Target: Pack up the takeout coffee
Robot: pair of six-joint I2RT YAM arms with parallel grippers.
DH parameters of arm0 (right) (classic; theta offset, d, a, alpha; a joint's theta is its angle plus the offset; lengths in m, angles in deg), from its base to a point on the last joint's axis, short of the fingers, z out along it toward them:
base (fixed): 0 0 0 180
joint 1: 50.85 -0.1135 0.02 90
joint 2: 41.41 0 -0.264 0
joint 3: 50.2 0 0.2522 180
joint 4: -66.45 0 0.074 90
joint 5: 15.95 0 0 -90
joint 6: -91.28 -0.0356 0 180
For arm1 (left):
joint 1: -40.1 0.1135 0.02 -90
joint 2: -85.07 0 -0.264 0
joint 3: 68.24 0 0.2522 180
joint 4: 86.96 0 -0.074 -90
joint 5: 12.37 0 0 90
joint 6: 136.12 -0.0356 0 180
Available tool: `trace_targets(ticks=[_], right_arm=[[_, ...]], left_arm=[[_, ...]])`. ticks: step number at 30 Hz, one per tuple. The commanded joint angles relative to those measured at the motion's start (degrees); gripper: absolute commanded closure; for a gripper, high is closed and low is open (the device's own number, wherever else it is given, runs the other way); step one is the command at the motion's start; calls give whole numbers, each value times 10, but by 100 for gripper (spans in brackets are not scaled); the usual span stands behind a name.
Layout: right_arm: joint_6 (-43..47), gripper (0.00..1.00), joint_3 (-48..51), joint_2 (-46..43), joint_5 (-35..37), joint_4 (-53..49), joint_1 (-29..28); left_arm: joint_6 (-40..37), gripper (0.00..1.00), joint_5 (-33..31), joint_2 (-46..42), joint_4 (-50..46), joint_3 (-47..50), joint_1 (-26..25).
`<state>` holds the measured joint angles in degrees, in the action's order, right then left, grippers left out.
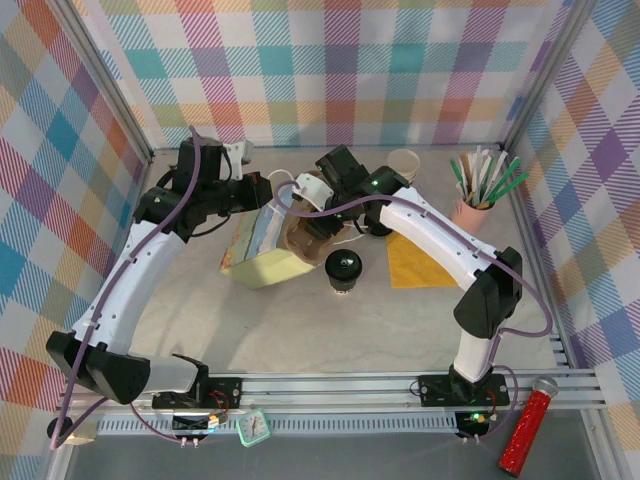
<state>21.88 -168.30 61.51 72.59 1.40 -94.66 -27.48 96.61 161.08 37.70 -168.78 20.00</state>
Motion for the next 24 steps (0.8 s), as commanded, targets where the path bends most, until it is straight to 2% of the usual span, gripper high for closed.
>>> trace_targets(ticks=[1, 13, 19, 24], right_arm=[[0, 52, 8, -9, 12, 24, 4], [6, 52, 32, -46, 54, 65, 2], [-1, 52, 9, -44, 21, 36, -11], [0, 52, -66, -33, 5, -52, -30]], left_arm=[[-3, 100, 13, -8, 8, 4, 3], [24, 100, -23, -4, 15, 3, 3], [77, 100, -18, -12, 53, 7, 3], [156, 100, 1, -32, 109, 27, 3]])
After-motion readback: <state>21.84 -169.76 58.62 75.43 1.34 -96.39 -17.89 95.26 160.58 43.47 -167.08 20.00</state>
